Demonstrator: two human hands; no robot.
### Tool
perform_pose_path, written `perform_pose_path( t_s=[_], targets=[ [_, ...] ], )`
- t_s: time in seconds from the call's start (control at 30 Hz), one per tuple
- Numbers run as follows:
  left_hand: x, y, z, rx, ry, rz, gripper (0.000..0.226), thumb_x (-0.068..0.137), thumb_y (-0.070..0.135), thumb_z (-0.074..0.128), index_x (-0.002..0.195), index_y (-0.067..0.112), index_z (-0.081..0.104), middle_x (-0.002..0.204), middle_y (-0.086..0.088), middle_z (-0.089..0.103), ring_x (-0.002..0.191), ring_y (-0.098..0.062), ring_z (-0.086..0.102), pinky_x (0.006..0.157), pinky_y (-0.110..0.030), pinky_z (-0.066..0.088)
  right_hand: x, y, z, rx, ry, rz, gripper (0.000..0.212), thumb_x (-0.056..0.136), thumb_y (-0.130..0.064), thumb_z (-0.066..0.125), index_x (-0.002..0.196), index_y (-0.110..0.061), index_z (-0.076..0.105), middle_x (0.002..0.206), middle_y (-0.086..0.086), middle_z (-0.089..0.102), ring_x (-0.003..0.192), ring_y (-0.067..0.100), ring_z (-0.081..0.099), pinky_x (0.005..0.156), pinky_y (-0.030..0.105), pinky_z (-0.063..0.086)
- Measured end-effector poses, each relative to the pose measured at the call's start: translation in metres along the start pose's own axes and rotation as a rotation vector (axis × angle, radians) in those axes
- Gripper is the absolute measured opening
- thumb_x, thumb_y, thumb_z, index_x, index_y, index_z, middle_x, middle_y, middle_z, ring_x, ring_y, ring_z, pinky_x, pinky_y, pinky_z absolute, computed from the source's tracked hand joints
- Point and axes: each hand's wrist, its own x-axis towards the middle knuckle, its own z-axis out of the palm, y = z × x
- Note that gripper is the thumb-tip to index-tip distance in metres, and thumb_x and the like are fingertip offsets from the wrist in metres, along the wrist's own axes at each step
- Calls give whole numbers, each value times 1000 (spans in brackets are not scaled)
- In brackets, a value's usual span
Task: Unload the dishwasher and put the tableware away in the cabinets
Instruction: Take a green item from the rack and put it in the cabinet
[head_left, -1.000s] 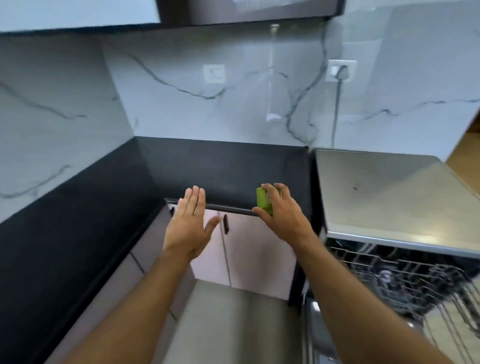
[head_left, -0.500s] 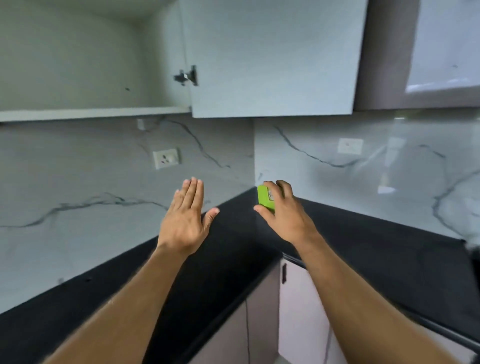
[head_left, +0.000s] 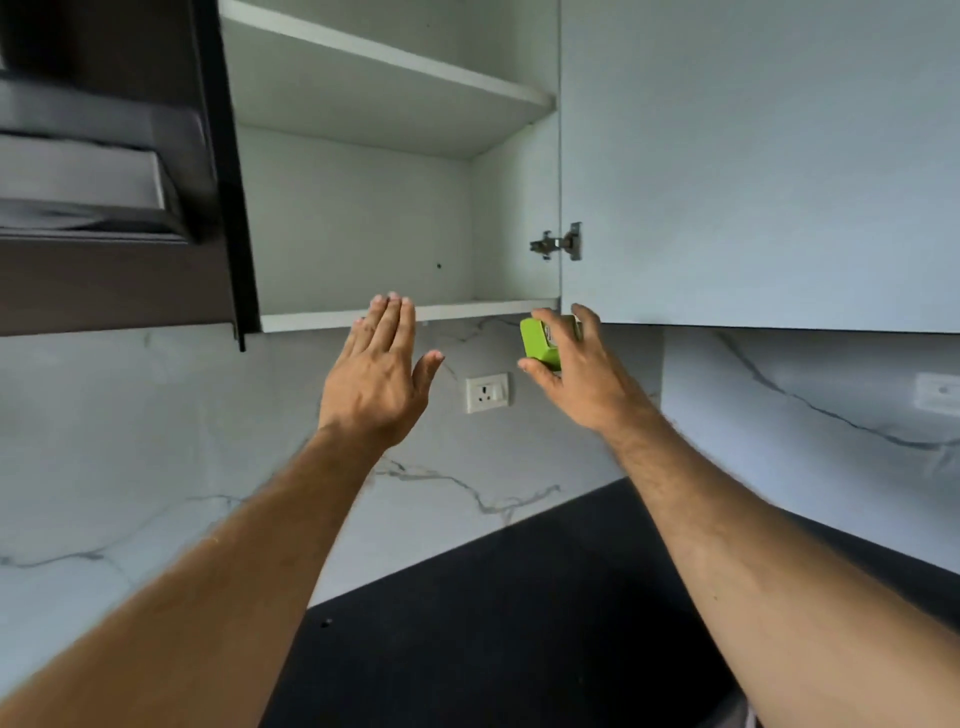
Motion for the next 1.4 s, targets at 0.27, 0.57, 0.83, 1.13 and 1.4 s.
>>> perform_pose_path(
  t_s=[0.27, 0.57, 0.83, 1.13, 1.4],
  targets=[
    [73, -30, 17, 132, 25, 7, 66, 104, 46, 25, 156, 6, 14, 163, -10, 14, 152, -20, 4, 123, -32, -1, 97, -1, 33, 48, 39, -100, 61, 93, -50, 57, 148, -36, 34, 135, 18, 45, 109, 43, 59, 91, 47, 50],
    [186, -65, 43, 220, -214, -194, 98, 87, 76, 2, 156, 6, 15, 163, -11, 14, 152, -20, 6, 124, -37, 5, 204, 26, 78, 204, 15, -100, 57, 95, -51, 53, 146, -40, 31, 135, 16, 40, 112, 41, 57, 98, 47, 48],
    [255, -75, 89, 288, -314, -298, 104, 82, 83, 5, 151, 8, 28, 159, -18, 25, 147, -30, 24, 118, -50, 25, 306, 56, 121, 164, -300, -52, 63, 90, -65, 51, 144, -38, 34, 141, 10, 51, 122, 33, 52, 105, 43, 41],
    [250, -81, 129, 335, -535, -370, 79, 94, 71, 23, 152, 18, 31, 160, -8, 26, 144, -27, 30, 116, -46, 28, 348, 71, 170, -73, -532, -46, 69, 88, -66, 53, 148, -40, 34, 153, 2, 40, 135, 27, 43, 112, 45, 34],
    [244, -80, 124, 350, -574, -370, 69, 100, 61, 29, 154, 17, 27, 163, -9, 16, 148, -25, 21, 119, -42, 22, 348, 71, 173, -84, -525, 11, 70, 85, -67, 57, 139, -26, 40, 140, 3, 51, 125, 26, 50, 106, 45, 39]
  ],
)
